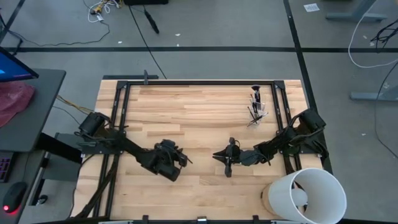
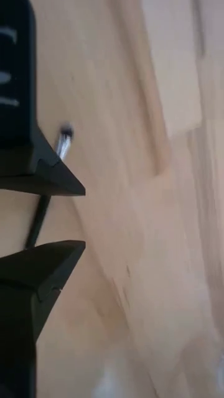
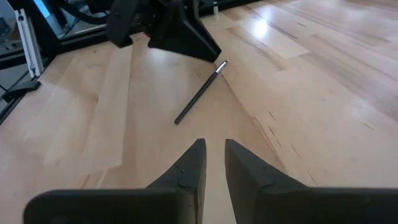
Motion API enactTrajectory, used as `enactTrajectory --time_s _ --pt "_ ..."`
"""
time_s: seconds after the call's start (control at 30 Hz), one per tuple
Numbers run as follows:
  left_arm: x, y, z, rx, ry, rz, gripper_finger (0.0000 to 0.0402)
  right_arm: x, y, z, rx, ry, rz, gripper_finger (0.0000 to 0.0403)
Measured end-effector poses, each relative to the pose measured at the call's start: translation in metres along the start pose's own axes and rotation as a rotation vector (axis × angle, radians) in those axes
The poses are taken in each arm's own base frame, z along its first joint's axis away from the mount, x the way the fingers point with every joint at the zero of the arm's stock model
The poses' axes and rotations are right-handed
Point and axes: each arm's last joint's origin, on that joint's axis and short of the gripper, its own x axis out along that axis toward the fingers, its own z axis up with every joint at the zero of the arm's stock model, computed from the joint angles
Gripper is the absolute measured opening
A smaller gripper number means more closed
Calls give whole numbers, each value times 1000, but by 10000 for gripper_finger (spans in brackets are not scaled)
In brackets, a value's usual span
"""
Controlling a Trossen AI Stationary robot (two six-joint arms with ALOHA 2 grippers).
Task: Put items in baskets/containers
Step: Put the eyeshadow brush into the transparent organizer
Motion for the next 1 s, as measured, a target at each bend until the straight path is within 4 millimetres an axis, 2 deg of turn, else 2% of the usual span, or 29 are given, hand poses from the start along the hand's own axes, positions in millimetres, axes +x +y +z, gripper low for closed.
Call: enactTrajectory --time_s 0.23,0.4,0.57,0.7,0.8,0.9,1.0 --pt "1 5 5 -8 37 89 99 0 -1 -1 -5 9 -11 58" --pt "12 9 11 -59 130 136 100 0 -1 -1 -5 11 -12 58" --pt "18 9 15 -35 233 151 153 0 -1 -2 -7 15 -14 58" --pt "18 8 16 -46 229 147 218 0 -1 -2 -8 16 -15 58" --pt "18 8 16 -45 228 147 252 0 -1 -2 -8 16 -15 58" --pt "18 9 16 -38 223 147 263 0 -1 -2 -8 16 -15 58" --pt "20 9 14 -12 218 148 255 0 -1 -2 -8 16 -15 58"
